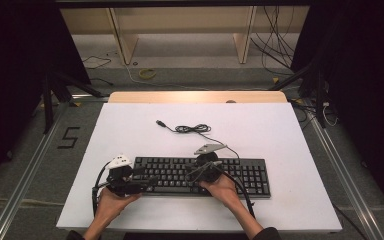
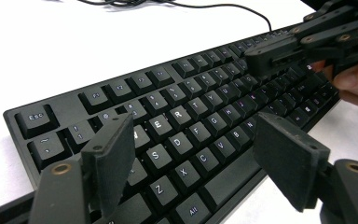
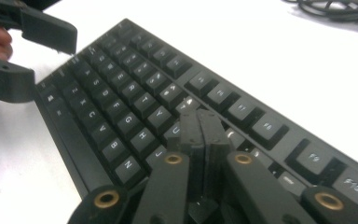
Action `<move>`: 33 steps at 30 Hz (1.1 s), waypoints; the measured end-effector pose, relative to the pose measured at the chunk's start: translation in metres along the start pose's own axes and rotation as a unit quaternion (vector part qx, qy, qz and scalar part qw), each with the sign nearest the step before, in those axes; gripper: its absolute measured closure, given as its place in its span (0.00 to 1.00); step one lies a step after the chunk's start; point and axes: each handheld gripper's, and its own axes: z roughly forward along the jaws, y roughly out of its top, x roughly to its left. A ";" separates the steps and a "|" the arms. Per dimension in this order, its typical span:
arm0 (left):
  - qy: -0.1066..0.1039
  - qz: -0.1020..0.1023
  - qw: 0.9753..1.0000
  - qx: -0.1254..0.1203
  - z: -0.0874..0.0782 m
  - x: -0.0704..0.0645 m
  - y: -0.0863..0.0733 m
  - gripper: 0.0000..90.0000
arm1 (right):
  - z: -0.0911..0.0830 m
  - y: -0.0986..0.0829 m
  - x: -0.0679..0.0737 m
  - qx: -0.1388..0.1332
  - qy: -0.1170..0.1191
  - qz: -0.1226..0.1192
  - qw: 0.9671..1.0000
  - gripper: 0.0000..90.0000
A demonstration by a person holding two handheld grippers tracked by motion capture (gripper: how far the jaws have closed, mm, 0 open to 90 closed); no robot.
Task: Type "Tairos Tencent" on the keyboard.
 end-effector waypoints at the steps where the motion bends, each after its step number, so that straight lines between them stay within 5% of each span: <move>1: 0.001 0.002 1.000 0.000 0.000 0.000 0.000 0.32 | -0.001 0.000 0.000 -0.001 0.001 0.001 1.000 0.98; 10: -0.001 0.001 1.000 -0.002 0.002 0.000 0.001 0.36 | -0.013 0.000 -0.002 -0.019 0.019 0.004 1.000 0.81; 20: -0.010 -0.003 1.000 -0.006 0.004 0.003 0.003 0.55 | -0.024 -0.004 0.000 -0.033 0.034 0.001 0.999 0.64; 33: -0.009 0.020 1.000 0.011 0.013 -0.002 0.010 0.86 | -0.039 -0.013 -0.003 -0.047 0.039 0.008 0.998 0.52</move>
